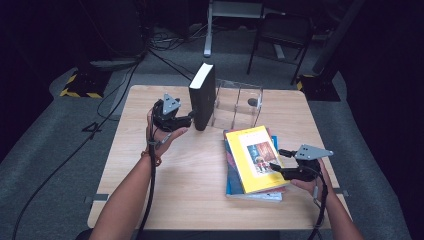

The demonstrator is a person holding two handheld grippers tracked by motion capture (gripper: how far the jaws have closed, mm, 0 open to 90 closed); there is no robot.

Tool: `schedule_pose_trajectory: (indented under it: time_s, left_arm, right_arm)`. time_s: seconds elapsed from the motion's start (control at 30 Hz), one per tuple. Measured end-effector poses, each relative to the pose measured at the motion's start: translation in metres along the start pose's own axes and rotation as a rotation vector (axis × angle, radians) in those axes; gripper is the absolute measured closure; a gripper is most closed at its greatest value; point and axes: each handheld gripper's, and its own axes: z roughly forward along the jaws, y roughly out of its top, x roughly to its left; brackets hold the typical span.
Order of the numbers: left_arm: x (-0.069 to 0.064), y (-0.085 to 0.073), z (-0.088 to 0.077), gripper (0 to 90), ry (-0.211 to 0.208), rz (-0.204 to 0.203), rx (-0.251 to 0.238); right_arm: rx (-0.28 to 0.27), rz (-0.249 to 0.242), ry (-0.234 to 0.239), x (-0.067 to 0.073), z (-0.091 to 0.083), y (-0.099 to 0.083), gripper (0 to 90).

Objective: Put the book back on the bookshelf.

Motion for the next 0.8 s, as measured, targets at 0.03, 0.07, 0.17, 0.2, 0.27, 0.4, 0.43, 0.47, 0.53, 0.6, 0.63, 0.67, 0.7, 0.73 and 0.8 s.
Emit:
schedule_pose_trajectory:
  time_s: [0.03,0.07,0.17,0.2,0.27,0.4,0.43,0.47,0.53,0.6,0.63,0.67,0.7,0.73,0.8]
  left_arm:
    - [-0.001,-0.002,-0.002,27.8,-0.003,0.007,0.002]
    - [-0.001,-0.004,-0.003,27.8,-0.011,0.009,0.009]
    - [-0.006,-0.009,-0.006,27.5,-0.025,0.051,0.034]
    - [-0.006,-0.009,-0.006,27.3,-0.025,0.051,0.034]
    - [-0.011,-0.014,-0.008,27.3,-0.041,0.077,0.055]
    - [-0.019,-0.024,-0.01,26.8,-0.069,0.113,0.089]
    - [-0.022,-0.028,-0.01,26.7,-0.074,0.133,0.104]
    - [-0.024,-0.031,-0.01,26.7,-0.074,0.151,0.119]
    - [-0.027,-0.038,-0.01,26.7,-0.091,0.153,0.135]
    - [-0.032,-0.046,-0.01,26.6,-0.107,0.164,0.155]
    - [-0.032,-0.046,-0.01,26.4,-0.107,0.164,0.155]
    - [-0.033,-0.049,-0.01,26.4,-0.121,0.175,0.172]
    - [-0.036,-0.052,-0.01,26.0,-0.125,0.18,0.182]
    - [-0.038,-0.055,-0.01,25.9,-0.129,0.182,0.188]
    - [-0.041,-0.059,-0.011,25.5,-0.145,0.187,0.204]
  right_arm:
    - [0.0,-0.001,0.002,0.0,0.0,0.0,35.5]
    - [0.0,-0.003,0.001,0.0,0.0,0.0,35.5]
    - [-0.001,-0.002,0.0,0.001,0.0,0.0,35.5]
    - [-0.001,-0.002,0.0,0.001,0.0,0.0,35.5]
    - [-0.001,-0.005,0.0,0.001,-0.001,0.0,35.4]
    - [-0.001,-0.006,0.002,0.002,-0.001,0.001,35.5]
    - [-0.001,-0.006,0.002,0.002,-0.001,0.001,35.5]
    - [0.0,-0.008,0.003,0.002,-0.001,0.001,35.5]
    - [0.001,-0.011,0.003,0.002,0.0,0.002,35.5]
    - [0.002,-0.011,0.005,0.003,0.0,0.002,35.4]
    - [0.002,-0.011,0.005,0.003,0.0,0.002,35.4]
    - [0.001,-0.013,0.006,0.004,0.0,0.002,35.5]
    - [0.002,-0.014,0.007,0.004,0.0,0.003,35.5]
    - [0.004,-0.014,0.008,0.005,0.0,0.003,35.5]
    - [0.006,-0.019,0.01,0.006,0.0,0.003,35.4]
